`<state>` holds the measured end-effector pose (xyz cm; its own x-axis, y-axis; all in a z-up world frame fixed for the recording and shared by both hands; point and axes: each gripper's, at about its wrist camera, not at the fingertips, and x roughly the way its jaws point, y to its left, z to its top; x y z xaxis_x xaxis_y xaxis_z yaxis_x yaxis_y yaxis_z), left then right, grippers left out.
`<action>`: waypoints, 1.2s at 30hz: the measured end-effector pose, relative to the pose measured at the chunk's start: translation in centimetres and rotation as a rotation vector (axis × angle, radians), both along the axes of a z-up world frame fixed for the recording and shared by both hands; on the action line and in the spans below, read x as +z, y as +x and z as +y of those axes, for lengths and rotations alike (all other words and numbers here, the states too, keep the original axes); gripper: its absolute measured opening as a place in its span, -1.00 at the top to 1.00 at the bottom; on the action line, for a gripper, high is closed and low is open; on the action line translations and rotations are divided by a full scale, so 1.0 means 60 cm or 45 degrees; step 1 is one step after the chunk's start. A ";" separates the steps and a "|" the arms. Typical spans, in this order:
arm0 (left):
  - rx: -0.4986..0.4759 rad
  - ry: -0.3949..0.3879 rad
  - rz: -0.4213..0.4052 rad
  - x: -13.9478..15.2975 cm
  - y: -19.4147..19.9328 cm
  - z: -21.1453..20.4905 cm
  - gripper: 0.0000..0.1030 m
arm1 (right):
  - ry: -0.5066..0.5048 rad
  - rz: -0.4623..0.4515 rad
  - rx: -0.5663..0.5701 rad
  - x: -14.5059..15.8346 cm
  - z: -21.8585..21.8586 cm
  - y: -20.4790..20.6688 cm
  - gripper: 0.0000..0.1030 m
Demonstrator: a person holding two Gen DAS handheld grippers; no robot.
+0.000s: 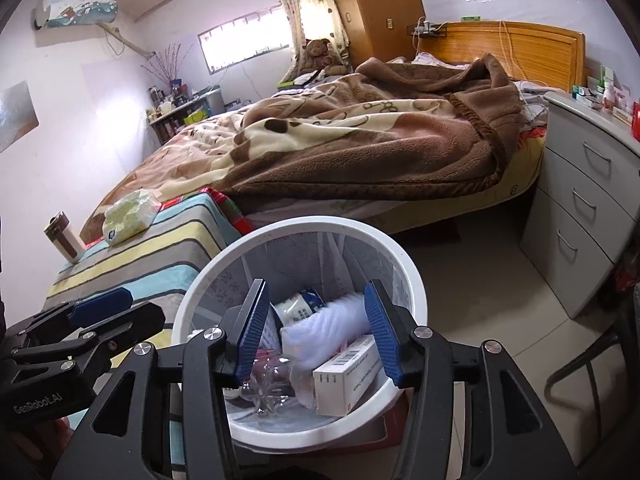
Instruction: Collect trash
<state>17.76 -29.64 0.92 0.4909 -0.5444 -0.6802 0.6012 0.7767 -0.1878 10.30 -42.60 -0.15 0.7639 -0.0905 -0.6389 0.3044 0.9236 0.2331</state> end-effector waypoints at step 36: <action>0.380 0.154 -0.337 0.015 -0.185 0.186 -0.25 | -0.043 -0.198 0.158 0.013 0.144 -0.116 -0.02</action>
